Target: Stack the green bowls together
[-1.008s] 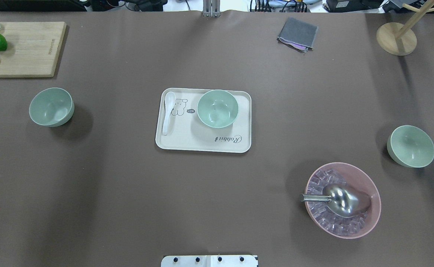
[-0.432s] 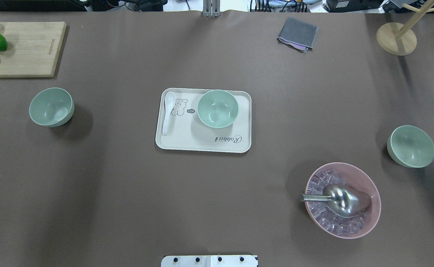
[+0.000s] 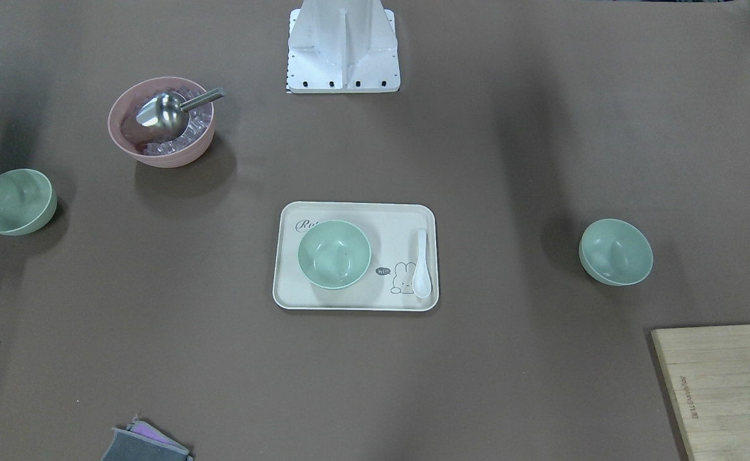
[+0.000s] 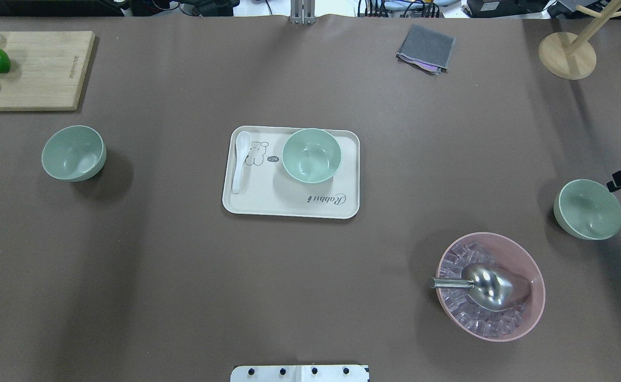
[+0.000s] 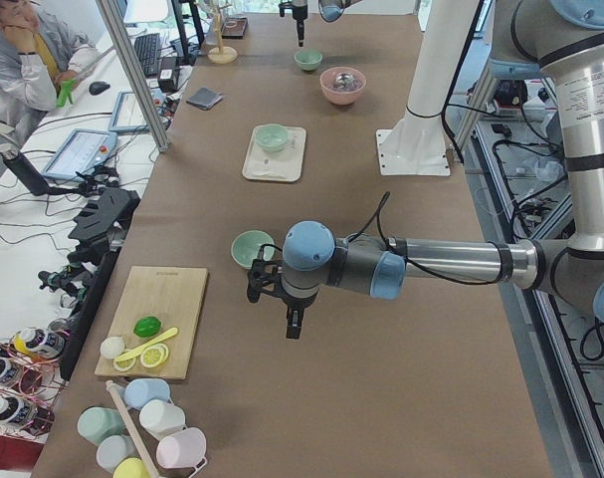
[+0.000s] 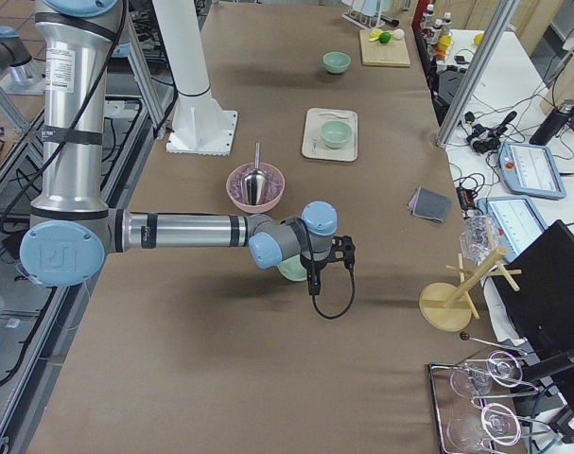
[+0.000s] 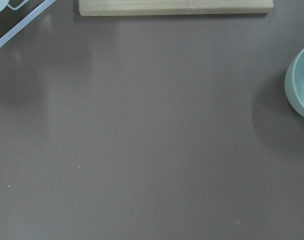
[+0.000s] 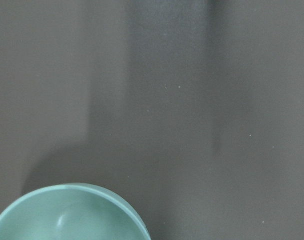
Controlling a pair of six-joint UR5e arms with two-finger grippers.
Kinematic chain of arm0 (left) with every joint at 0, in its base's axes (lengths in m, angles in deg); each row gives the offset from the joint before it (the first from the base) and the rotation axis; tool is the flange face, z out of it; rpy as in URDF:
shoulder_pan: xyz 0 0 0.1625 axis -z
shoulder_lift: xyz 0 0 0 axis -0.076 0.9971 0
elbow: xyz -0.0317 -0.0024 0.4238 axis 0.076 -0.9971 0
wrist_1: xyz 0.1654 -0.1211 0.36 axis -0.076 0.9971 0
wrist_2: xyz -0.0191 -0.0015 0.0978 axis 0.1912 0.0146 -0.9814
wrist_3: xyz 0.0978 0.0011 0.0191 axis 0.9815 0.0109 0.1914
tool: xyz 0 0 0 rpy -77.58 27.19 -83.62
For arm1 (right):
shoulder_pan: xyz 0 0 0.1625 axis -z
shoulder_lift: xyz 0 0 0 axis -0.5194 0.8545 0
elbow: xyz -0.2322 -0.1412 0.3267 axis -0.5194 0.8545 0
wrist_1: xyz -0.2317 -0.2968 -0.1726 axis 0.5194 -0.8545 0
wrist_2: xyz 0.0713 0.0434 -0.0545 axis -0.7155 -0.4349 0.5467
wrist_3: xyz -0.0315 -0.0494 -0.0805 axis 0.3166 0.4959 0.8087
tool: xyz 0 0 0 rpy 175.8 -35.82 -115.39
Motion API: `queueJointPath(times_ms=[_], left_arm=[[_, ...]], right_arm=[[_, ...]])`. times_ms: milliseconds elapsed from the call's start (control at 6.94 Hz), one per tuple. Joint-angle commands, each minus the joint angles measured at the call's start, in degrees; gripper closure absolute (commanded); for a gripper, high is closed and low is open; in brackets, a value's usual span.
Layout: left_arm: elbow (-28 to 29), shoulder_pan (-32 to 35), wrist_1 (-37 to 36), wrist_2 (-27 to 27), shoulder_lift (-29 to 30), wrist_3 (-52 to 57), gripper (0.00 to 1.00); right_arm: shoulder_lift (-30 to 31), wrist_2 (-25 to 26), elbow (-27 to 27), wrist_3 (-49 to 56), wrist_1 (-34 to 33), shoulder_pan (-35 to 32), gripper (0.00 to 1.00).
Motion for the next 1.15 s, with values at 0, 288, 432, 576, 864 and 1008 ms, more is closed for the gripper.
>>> queueJointPath(times_ms=[0, 288, 432, 576, 864, 1008], left_arm=[[0.1, 0.0, 0.3, 0.2, -0.1, -0.1, 0.02], [0.0, 0.0, 0.3, 0.1, 0.3, 0.2, 0.02], [0.2, -0.8, 0.1, 0.1, 0.5, 0.1, 0.02], [0.0, -1.7, 0.2, 0.2, 0.5, 0.0, 0.02], [-0.2, -2.6, 0.4, 0.2, 0.6, 0.7, 0.02], [-0.3, -3.3, 0.3, 0.8, 0.6, 0.6, 0.02]], right_arm=[[-0.2, -0.1, 3.2, -0.9, 3.9, 1.7, 0.06], [-0.2, -0.2, 3.4, -0.9, 4.0, 2.5, 0.12], [-0.1, -0.3, 3.4, -1.1, 4.0, 2.6, 0.42], [-0.1, -0.3, 3.4, -1.1, 4.0, 2.6, 0.91], [-0.2, -0.3, 3.4, -1.2, 4.0, 2.6, 1.00], [-0.3, -0.3, 3.3, -1.3, 4.0, 2.7, 1.00]])
